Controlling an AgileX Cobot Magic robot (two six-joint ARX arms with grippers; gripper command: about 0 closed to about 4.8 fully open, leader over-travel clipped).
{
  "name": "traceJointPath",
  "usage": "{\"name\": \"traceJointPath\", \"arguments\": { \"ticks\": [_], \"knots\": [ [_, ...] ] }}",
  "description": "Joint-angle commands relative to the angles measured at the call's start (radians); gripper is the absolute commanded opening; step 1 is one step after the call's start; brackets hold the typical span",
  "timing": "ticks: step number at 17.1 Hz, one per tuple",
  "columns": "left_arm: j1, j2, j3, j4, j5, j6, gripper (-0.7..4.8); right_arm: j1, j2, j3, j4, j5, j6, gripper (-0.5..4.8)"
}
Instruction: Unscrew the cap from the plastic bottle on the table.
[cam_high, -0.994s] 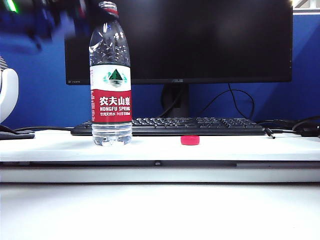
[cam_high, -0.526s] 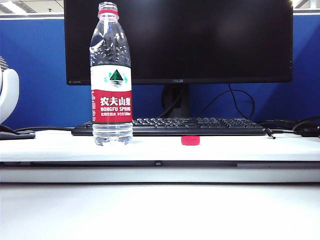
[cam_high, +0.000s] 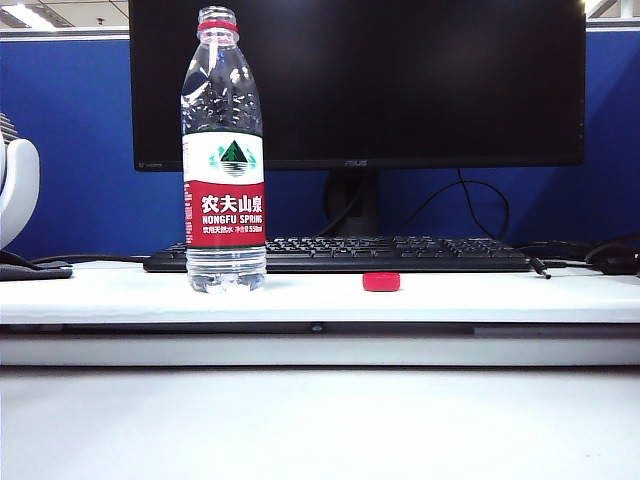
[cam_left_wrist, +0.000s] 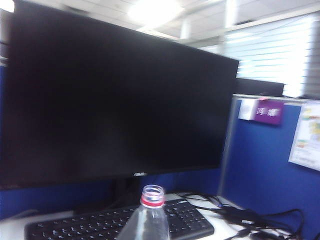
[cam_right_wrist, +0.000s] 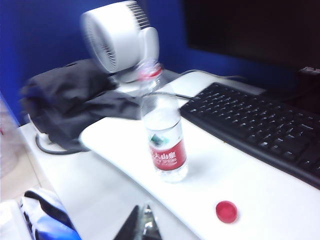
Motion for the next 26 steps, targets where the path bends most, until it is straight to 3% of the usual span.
{"name": "traceJointPath", "arguments": {
  "ticks": [1,3,5,7,8,21,23,26],
  "knots": [
    [0.000,0.001,-0.078,-0.033,0.028,-0.049,-0.06,-0.003,-0.202,-0.173,0.119,0.155,-0.001,-0.06],
    [0.000,0.001,-0.192,-0.027,0.059,-0.180,-0.05,-0.003,-0.336,-0.304,0.158,0.385,-0.004,-0.06],
    [0.000,0.001,-0.283,-0.024,0.014,-0.245,-0.05,-0.003,-0.376,-0.396,0.159,0.621,-0.004,-0.06],
    [0.000,0.001,-0.306,-0.045,-0.001,-0.373,-0.05,-0.003,-0.382,-0.431,0.146,0.681,-0.004,-0.06],
    [0.000,0.000,-0.306,-0.064,0.020,-0.398,-0.05,-0.003,-0.382,-0.431,0.099,0.676,-0.003,-0.06],
    [0.003,-0.034,-0.312,-0.070,0.017,-0.388,-0.05,-0.003,-0.384,-0.437,0.035,0.674,-0.003,-0.06],
    [0.043,-0.034,-0.316,-0.100,-0.055,-0.143,-0.05,-0.003,-0.388,-0.437,0.035,0.674,-0.003,-0.06],
    [0.182,-0.034,-0.420,0.025,-0.115,-0.108,-0.05,-0.003,-0.388,-0.437,0.035,0.674,-0.003,-0.06]
  ]
}}
